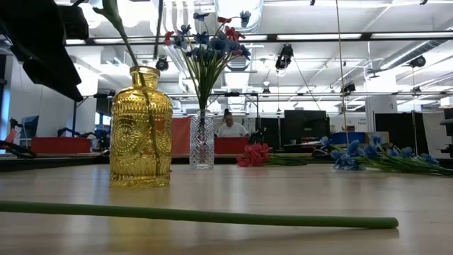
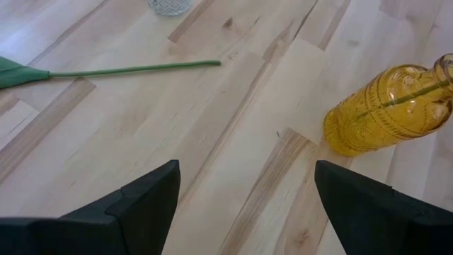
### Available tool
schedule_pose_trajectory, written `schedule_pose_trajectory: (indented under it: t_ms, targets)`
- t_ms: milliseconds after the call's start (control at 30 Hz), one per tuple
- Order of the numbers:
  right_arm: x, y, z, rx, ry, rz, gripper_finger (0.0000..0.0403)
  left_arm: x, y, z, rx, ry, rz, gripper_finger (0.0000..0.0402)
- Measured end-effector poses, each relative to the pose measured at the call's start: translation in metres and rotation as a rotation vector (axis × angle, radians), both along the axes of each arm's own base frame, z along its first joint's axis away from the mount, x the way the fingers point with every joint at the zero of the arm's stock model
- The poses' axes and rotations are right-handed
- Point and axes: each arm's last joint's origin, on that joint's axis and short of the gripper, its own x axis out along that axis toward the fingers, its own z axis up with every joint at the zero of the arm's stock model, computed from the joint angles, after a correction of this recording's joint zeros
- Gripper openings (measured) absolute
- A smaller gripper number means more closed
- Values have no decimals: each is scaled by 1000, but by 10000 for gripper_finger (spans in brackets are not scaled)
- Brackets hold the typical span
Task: Sort flowers into vase by color
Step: Put the bottom pink tulip into the yellow vase
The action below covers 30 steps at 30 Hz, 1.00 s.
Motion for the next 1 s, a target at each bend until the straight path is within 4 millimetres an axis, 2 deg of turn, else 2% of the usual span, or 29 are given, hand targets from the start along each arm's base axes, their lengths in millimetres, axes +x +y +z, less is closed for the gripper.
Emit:
schedule_pose_trajectory:
  t_ms: [100,400,1000]
  targets:
    - [-2,-1,3,38,8,5,13,0,0,0,2,1,-2,310]
    - [3,-3,-5,58,41,-3,13,0,0,0,3,2,-3,310]
    - [6,-7,-10,40,67,-21,13,0,0,0,5,2,-5,310]
